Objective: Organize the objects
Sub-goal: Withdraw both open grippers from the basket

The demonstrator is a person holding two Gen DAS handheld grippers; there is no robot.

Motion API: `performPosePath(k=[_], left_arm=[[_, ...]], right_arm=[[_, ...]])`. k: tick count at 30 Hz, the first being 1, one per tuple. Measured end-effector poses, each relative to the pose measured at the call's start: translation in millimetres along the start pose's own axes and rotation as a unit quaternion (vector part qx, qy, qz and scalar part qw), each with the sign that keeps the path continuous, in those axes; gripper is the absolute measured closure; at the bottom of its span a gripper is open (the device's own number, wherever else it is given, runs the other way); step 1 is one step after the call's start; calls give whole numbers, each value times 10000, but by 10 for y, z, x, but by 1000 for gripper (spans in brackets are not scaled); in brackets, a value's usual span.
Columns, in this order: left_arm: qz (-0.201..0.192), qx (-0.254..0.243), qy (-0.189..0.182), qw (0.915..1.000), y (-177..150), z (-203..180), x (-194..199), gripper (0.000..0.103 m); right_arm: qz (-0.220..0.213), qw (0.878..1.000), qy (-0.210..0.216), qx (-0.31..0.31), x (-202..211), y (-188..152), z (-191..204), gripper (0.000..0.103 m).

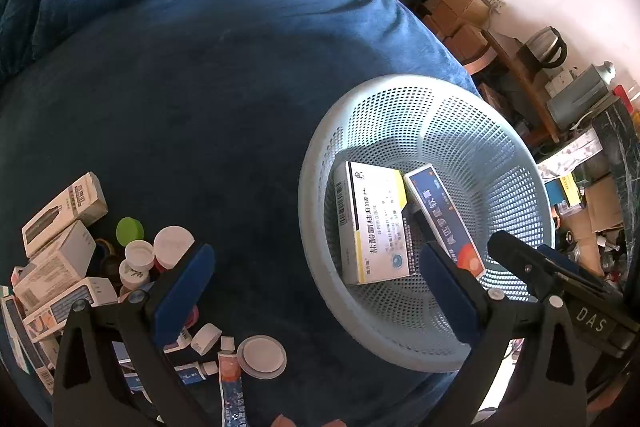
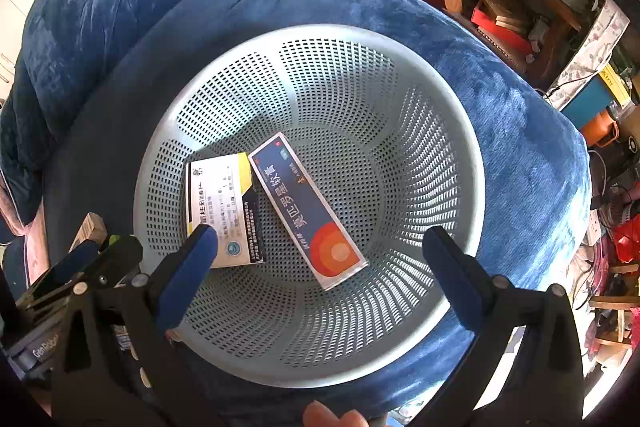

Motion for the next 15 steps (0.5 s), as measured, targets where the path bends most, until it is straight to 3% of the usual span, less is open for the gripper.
performPosePath(k=[15], left_arm=[[39,-30,51,10000,7,79,35,1]], right_arm=[[47,9999,-34,82,-43,-22,69,0]])
Point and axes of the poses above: each gripper's, at about its wrist camera, not at the fingertips, and x roughly against the way its jaws point, z to its left, y to its top, the point moved 4 cm from there along -x, roughly the way its jaws point, and after that the axes turned 5 degrees about -x, right-handed, at the moved point
